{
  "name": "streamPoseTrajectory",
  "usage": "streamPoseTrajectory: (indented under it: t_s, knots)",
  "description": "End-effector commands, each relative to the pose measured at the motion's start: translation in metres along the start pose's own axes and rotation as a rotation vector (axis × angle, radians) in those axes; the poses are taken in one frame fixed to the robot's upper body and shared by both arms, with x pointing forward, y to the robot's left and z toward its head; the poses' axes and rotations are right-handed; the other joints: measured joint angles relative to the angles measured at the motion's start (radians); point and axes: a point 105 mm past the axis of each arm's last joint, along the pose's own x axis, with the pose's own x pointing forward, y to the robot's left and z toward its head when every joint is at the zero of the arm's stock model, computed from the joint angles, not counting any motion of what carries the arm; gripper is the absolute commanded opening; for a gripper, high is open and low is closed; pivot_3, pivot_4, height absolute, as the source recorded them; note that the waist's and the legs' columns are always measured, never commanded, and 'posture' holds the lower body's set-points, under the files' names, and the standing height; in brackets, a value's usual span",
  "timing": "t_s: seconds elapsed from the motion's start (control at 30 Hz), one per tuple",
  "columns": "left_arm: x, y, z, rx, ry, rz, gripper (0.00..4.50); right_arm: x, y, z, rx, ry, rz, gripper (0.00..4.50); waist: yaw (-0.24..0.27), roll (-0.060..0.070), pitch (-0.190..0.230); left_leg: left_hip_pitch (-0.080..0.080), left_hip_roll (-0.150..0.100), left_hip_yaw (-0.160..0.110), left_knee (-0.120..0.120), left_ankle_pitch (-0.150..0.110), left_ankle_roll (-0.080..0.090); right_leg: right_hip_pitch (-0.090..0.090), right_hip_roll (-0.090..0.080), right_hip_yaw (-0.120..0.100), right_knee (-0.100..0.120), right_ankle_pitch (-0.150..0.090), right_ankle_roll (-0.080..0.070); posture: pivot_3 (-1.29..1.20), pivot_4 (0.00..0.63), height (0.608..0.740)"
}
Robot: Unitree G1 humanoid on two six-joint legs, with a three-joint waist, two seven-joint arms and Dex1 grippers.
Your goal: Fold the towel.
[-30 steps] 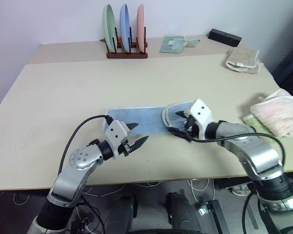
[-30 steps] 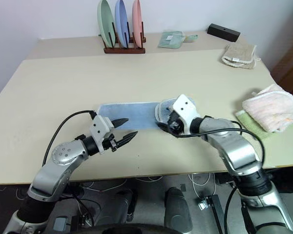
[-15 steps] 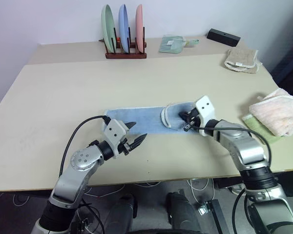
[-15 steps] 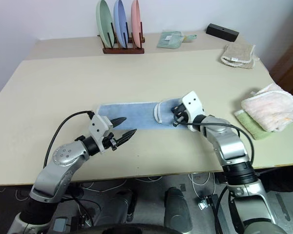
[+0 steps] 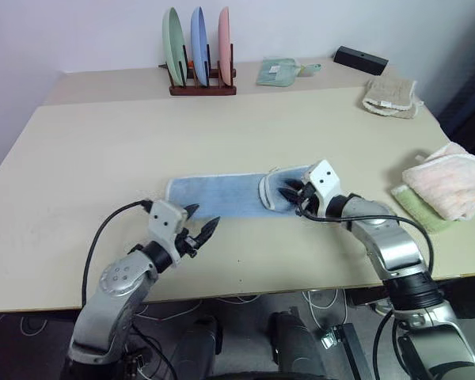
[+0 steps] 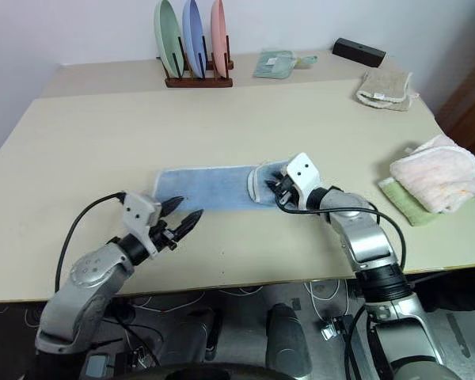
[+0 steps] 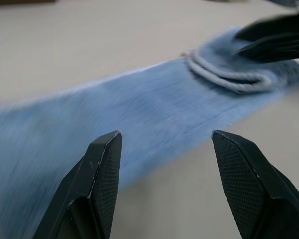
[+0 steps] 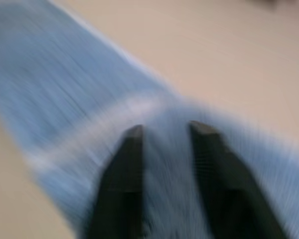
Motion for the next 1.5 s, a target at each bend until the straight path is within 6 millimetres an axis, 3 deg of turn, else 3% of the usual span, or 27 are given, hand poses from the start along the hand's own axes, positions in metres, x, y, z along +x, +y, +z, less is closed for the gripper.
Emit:
streamPoseTrajectory:
  t_s: [0.03, 0.07, 0.1, 0.2, 0.43, 0.73, 0.83, 1.07, 1.2, 1.4, 1.5]
  knots:
    - [-0.01, 0.004, 0.0, -0.111, 0.019, 0.077, 3.79, -0.003, 0.015, 0.031, -0.134, -0.076, 0.116, 3.36, 0.002, 0.0, 0.0, 0.0, 0.0, 0.0, 0.0, 0.0, 0.0, 0.0, 0.0, 0.0, 0.0, 0.0, 0.0, 0.0, 0.15, 0.738]
    - [-0.012, 0.002, -0.007, -0.155, 0.05, 0.086, 4.35, -0.003, 0.021, 0.034, -0.166, -0.078, 0.151, 3.9, 0.003, -0.001, 0.0, 0.0, 0.0, 0.0, 0.0, 0.0, 0.0, 0.0, 0.0, 0.0, 0.0, 0.0, 0.0, 0.0, 0.15, 0.738]
    - [-0.015, 0.002, -0.014, -0.198, 0.081, 0.103, 4.5, -0.003, 0.026, 0.037, -0.193, -0.083, 0.177, 4.25, 0.003, -0.001, 0.0, 0.0, 0.0, 0.0, 0.0, 0.0, 0.0, 0.001, 0.0, 0.0, 0.0, 0.0, 0.0, 0.0, 0.15, 0.738]
    - [-0.015, 0.006, -0.026, -0.379, 0.11, 0.206, 4.5, -0.002, 0.036, 0.044, -0.213, -0.103, 0.221, 4.25, 0.005, -0.001, 0.0, 0.0, 0.0, 0.0, 0.001, 0.0, 0.0, 0.001, 0.0, 0.0, 0.0, 0.0, 0.0, 0.0, 0.15, 0.738]
    - [0.005, 0.019, -0.023, -0.842, 0.019, 0.376, 4.5, -0.001, 0.044, 0.044, -0.239, -0.11, 0.239, 4.25, 0.025, -0.003, 0.0, 0.0, 0.0, 0.0, 0.002, 0.0, 0.0, 0.002, 0.0, 0.0, 0.0, 0.0, 0.0, 0.0, 0.15, 0.738]
    - [0.027, 0.042, -0.022, -1.019, 0.027, 0.501, 4.5, -0.002, 0.041, 0.041, -0.264, -0.104, 0.217, 4.25, 0.026, -0.003, -0.001, 0.001, 0.0, 0.0, 0.002, 0.0, -0.001, 0.002, 0.0, 0.0, 0.0, 0.0, -0.001, 0.0, 0.15, 0.738]
    - [0.036, 0.041, -0.02, -1.016, 0.044, 0.485, 3.7, -0.002, 0.043, 0.042, -0.271, -0.108, 0.214, 4.33, 0.027, -0.003, -0.001, 0.001, -0.001, 0.0, 0.002, 0.0, -0.001, 0.002, 0.0, 0.0, 0.0, 0.001, -0.001, 0.0, 0.15, 0.738]
    - [0.043, 0.044, -0.005, -1.016, -0.02, 0.45, 0.09, -0.005, 0.044, 0.038, -0.283, -0.095, 0.208, 4.33, 0.032, -0.004, -0.001, 0.0, -0.001, 0.0, 0.002, 0.001, -0.001, 0.003, 0.0, 0.0, -0.002, 0.001, -0.001, 0.0, 0.15, 0.738]
    - [0.031, 0.061, 0.017, -0.965, -0.157, 0.46, 0.04, -0.006, 0.044, 0.036, -0.285, -0.09, 0.206, 4.33, 0.027, -0.005, 0.0, 0.0, -0.001, 0.0, 0.002, 0.0, -0.001, 0.003, 0.0, 0.0, -0.004, 0.001, -0.001, 0.0, 0.15, 0.738]
    - [-0.027, 0.113, 0.059, -0.655, -0.342, 0.527, 0.04, -0.01, 0.04, 0.031, -0.287, -0.07, 0.195, 4.33, 0.016, -0.005, 0.0, 0.0, 0.001, 0.001, 0.0, 0.0, -0.003, 0.001, 0.002, 0.0, -0.004, 0.001, -0.002, 0.0, 0.15, 0.738]
    - [-0.043, 0.123, 0.079, -0.523, -0.363, 0.508, 0.04, -0.01, 0.039, 0.029, -0.287, -0.065, 0.195, 4.33, 0.02, -0.006, 0.0, 0.0, 0.001, 0.001, 0.0, 0.0, -0.003, 0.001, 0.002, 0.0, -0.004, 0.001, -0.002, 0.0, 0.15, 0.738]
